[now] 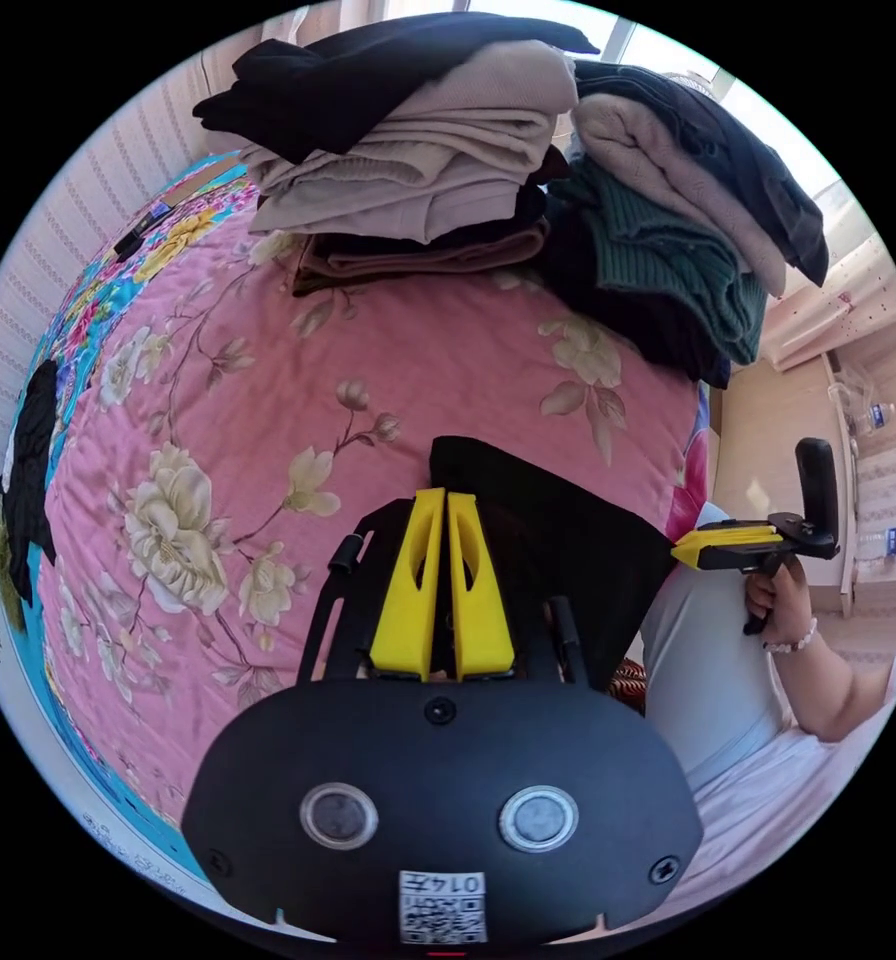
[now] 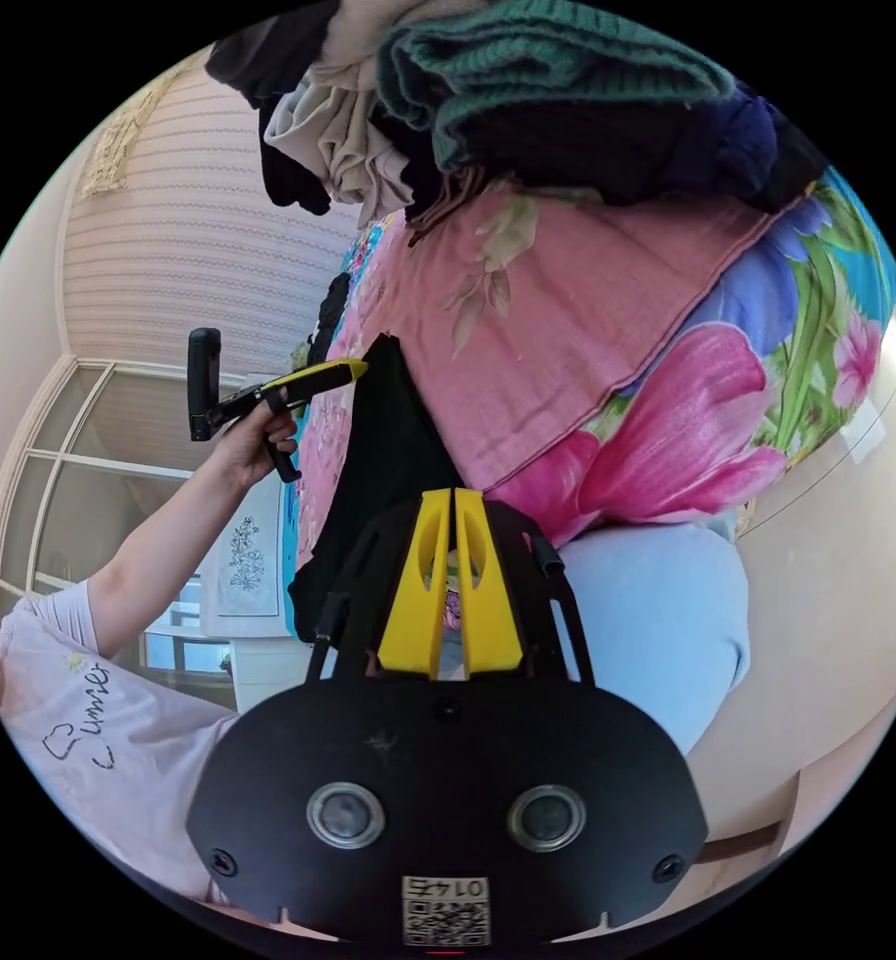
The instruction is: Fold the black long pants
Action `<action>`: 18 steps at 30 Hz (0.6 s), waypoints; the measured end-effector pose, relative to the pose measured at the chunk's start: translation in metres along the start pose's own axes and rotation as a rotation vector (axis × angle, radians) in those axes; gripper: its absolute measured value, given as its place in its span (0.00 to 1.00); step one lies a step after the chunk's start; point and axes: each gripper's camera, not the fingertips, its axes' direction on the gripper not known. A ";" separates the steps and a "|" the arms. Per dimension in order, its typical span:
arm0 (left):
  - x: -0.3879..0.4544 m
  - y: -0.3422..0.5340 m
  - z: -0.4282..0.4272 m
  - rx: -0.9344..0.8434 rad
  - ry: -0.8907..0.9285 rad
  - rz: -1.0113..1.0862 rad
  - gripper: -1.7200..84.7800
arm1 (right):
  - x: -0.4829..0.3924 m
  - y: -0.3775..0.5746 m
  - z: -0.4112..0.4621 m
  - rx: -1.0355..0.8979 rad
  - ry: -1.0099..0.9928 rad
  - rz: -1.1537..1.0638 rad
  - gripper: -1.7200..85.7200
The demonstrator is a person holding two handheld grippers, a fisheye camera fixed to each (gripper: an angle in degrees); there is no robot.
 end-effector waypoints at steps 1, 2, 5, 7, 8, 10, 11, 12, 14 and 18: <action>-0.001 -0.002 -0.001 0.008 0.001 0.004 0.01 | 0.001 0.001 -0.004 0.023 0.003 0.009 0.03; -0.003 -0.004 -0.003 0.017 0.007 0.006 0.01 | 0.003 0.002 -0.008 0.040 -0.006 0.021 0.02; -0.006 -0.010 -0.002 0.014 0.017 0.024 0.01 | -0.004 -0.003 -0.010 -0.001 0.065 0.000 0.03; -0.007 -0.013 0.002 -0.002 0.006 0.034 0.01 | -0.012 -0.010 -0.003 -0.068 0.152 -0.031 0.03; -0.009 -0.014 0.006 -0.018 -0.037 0.022 0.01 | -0.010 -0.016 0.007 -0.137 0.179 -0.030 0.04; -0.015 -0.015 0.010 -0.046 -0.054 -0.002 0.01 | -0.005 -0.020 0.012 -0.158 0.149 -0.026 0.05; -0.019 -0.015 0.008 -0.041 -0.026 -0.018 0.02 | -0.002 -0.020 0.006 -0.129 0.112 -0.022 0.07; -0.020 -0.014 0.006 -0.030 -0.010 -0.022 0.02 | -0.001 -0.020 0.002 -0.106 0.092 -0.019 0.07; -0.021 -0.011 -0.007 0.031 0.018 0.003 0.06 | 0.006 -0.015 -0.015 -0.009 0.051 -0.008 0.10; -0.017 -0.011 -0.008 0.052 0.040 0.056 0.11 | 0.013 -0.031 -0.002 -0.097 0.072 0.002 0.14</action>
